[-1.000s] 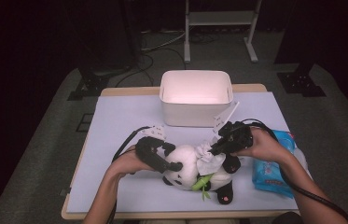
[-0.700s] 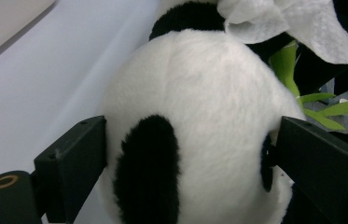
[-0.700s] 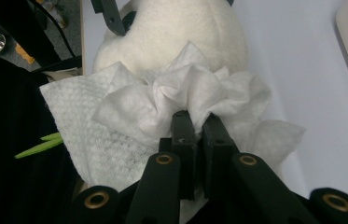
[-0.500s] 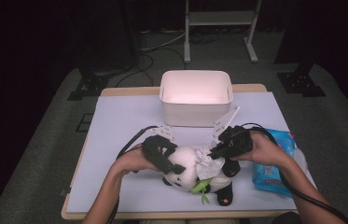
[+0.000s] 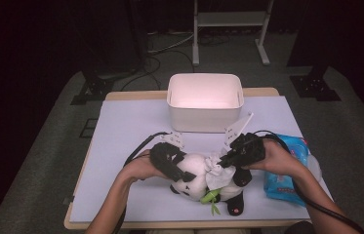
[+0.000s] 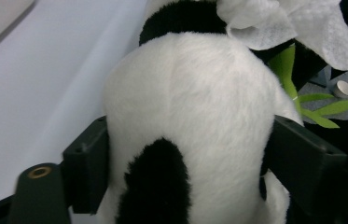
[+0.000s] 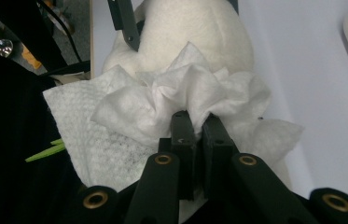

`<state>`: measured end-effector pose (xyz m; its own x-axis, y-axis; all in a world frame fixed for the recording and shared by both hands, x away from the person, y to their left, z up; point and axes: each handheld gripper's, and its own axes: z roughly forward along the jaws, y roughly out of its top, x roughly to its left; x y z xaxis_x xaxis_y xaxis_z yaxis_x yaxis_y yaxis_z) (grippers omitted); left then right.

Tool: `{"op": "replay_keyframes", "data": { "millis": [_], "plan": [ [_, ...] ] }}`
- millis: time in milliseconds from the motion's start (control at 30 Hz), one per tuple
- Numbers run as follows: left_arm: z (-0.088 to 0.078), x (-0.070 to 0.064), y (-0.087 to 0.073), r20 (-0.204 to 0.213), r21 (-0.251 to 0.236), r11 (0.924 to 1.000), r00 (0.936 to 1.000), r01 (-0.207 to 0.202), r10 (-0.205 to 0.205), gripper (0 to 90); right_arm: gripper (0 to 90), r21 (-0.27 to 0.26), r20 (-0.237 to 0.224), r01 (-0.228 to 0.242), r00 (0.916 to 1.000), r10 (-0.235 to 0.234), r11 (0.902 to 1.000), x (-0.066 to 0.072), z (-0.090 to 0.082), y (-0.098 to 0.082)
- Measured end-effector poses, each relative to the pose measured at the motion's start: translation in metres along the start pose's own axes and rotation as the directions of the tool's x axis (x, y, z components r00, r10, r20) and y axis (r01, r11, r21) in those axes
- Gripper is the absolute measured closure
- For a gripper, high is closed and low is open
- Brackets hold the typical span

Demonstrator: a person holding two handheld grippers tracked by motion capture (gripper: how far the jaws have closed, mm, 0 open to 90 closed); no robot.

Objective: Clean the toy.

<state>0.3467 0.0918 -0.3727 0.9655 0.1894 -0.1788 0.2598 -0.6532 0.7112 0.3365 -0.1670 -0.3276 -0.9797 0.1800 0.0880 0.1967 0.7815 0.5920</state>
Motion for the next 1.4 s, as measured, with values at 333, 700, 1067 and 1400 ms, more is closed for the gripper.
{"op": "replay_keyframes", "data": {
  "millis": [333, 700, 1067, 1400],
  "plan": [
    [-0.007, -0.003, 0.005, -0.062, -0.054, 0.9957, 0.9955, -0.075, 0.072, 30.7, 84.9, -0.001, 0.026, -0.001, 0.9997, 0.001, 1.0, -0.008, -0.014, 0.006],
    [-0.017, -0.003, -0.008, -0.102, -0.071, 0.9949, 0.9927, -0.071, 0.064, 30.6, 84.8, -0.044, 0.034, -0.046, 0.9983, 0.047, 0.998, -0.01, -0.032, -0.013],
    [-0.018, -0.004, -0.016, -0.086, -0.077, 0.9966, 0.996, -0.03, 0.023, 27.5, 84.6, -0.056, 0.044, -0.083, 0.9954, 0.086, 0.995, -0.006, -0.042, -0.038],
    [-0.021, -0.005, -0.02, -0.07, -0.094, 0.9954, 0.9975, -0.016, 0.009, 26.0, 84.4, -0.066, 0.031, -0.082, 0.9959, 0.085, 0.9944, 0.002, -0.04, -0.042]
  ]
}}
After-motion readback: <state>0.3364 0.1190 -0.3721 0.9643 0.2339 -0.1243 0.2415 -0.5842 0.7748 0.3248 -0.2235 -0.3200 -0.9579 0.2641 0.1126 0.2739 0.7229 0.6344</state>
